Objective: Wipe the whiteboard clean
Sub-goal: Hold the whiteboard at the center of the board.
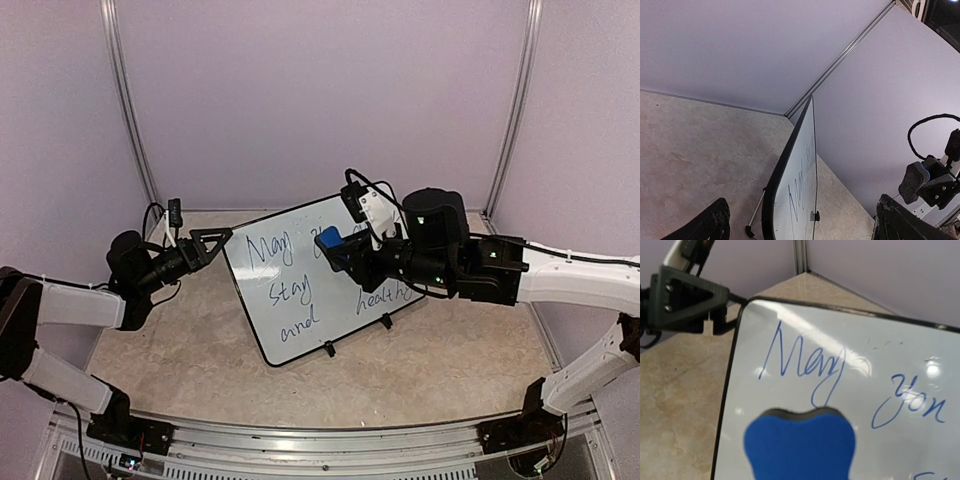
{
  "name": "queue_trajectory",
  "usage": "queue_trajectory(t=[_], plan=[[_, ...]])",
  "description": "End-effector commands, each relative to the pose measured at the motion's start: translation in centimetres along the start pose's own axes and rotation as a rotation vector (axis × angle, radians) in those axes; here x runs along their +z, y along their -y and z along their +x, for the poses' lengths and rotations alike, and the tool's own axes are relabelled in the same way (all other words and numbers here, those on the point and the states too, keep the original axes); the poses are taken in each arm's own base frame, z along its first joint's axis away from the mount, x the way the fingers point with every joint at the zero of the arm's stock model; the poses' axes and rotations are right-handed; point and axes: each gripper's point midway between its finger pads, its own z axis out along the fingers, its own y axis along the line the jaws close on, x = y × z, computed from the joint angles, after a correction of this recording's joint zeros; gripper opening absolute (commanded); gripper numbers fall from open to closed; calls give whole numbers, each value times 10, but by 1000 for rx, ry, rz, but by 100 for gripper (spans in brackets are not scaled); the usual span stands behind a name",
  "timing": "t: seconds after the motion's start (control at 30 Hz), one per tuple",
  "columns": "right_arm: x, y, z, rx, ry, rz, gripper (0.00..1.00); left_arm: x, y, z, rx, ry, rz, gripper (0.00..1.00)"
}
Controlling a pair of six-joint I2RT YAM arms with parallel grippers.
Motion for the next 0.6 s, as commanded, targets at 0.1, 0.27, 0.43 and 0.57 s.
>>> queue_trajectory(t=[0.1,0.27,0.43,0.57], plan=[[17,-5,-4,4,14,-30,29,2,20,-6,61,24,119,82],[20,-8,6,13,-2,-50,29,13,15,-6,71,11,134,62],[18,-8,10,24,-6,-55,29,17,16,-9,73,23,165,46],[19,-7,15,30,-11,-50,29,19,20,-14,80,41,193,42]])
